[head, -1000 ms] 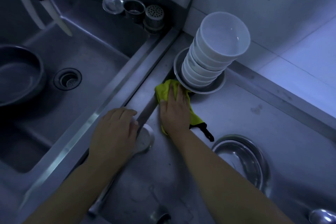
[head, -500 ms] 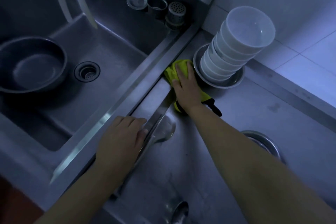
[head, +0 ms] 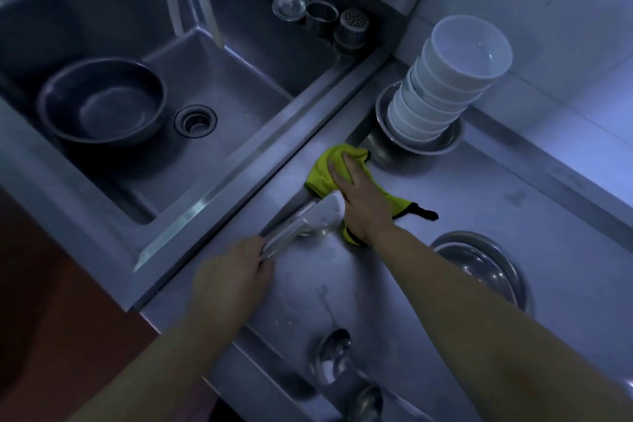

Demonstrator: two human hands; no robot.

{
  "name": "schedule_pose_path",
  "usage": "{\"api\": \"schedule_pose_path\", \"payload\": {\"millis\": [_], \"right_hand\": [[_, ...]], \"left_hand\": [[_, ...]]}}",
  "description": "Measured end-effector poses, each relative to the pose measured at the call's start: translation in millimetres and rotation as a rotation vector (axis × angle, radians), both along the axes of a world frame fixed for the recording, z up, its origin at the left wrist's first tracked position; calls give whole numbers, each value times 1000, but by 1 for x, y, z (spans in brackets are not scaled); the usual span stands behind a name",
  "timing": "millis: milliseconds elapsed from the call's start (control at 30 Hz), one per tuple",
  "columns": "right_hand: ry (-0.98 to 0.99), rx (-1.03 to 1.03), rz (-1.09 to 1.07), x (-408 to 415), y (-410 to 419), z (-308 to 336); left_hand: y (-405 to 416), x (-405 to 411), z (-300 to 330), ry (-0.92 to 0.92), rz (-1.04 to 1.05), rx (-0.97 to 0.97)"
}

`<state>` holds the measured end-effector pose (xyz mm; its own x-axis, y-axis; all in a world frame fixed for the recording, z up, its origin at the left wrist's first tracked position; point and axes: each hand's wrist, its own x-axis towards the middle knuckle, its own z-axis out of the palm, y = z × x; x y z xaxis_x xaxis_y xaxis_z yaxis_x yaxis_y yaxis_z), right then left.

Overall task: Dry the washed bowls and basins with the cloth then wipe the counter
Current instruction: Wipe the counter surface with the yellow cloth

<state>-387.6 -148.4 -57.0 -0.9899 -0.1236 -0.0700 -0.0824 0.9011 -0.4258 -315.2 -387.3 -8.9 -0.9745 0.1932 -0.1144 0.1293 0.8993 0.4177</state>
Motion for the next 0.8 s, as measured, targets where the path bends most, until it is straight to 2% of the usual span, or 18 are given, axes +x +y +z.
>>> {"api": "schedule_pose_path", "payload": {"millis": [67,267,433,633,800], "right_hand": [[3,-20,9,15,-8,1],[-8,-14,69,56,-39,-1],[20,0,102,69,-49,-2],[13,-100,-169,24,-42,1],[-6,-183,-400,-44,-37,3]], "left_hand": [[-8,6,9,56,13,15],[-40,22,34,24,108,6],[-65,38,55,48,144,-97],[-92,6,68,122,205,-50],[-106,-38,60,101,263,59]]}}
